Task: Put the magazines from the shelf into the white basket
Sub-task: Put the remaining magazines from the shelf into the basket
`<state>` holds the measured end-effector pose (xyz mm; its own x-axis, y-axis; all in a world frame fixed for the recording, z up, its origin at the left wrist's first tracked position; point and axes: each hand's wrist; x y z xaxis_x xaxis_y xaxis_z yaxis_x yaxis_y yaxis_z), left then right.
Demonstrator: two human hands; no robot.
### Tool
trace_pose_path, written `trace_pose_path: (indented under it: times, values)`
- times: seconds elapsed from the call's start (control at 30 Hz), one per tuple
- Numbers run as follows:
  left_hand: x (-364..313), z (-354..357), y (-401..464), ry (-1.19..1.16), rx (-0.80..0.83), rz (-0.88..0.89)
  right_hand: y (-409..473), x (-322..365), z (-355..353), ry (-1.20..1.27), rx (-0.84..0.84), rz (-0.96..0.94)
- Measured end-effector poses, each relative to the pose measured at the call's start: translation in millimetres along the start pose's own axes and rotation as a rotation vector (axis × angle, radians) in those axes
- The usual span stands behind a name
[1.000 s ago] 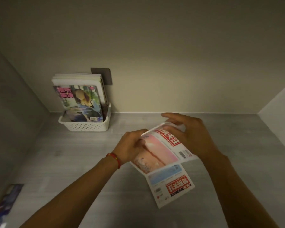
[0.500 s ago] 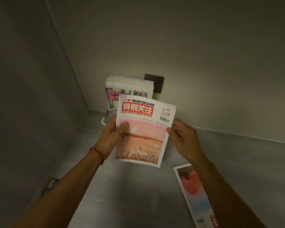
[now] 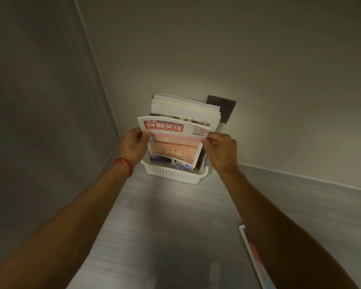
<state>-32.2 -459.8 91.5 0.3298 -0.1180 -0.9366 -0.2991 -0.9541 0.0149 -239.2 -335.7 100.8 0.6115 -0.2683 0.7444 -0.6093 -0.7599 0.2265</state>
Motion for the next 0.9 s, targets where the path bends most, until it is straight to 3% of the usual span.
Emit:
trace_pose_path:
  times: [0.3, 0.47, 0.57, 0.67, 0.8, 0.9]
  values:
    - [27, 21, 11, -0.122, 0.092, -0.115, -1, -23, 33, -0.049, 0.077, 0.187]
    - [35, 34, 15, -0.088, 0.127, -0.132, -12, -28, 24, 0.112, 0.198, 0.262]
    - [35, 37, 4, -0.037, 0.041, -0.115, -40, -50, -1, 0.031, 0.22, 0.202]
    - [38, 39, -28, 0.067, -0.06, 0.056, -88, -91, -36, 0.014, 0.177, 0.176]
    - [54, 71, -112, 0.209, -0.015, 0.069, -164, -167, -98, -0.13, 0.057, 0.411]
    - [65, 111, -177, 0.309, 0.224, 0.127, -214, -222, -142, -0.405, 0.117, 0.656]
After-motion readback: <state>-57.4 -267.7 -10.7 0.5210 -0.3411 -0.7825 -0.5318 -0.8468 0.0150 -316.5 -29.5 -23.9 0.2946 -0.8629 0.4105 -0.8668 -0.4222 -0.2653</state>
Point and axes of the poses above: each hand's wrist, its own y-axis towards the middle knuckle, its own z-axis out of the palm, x = y × z, and after that the axes turned 2 degrees about z, right-handed
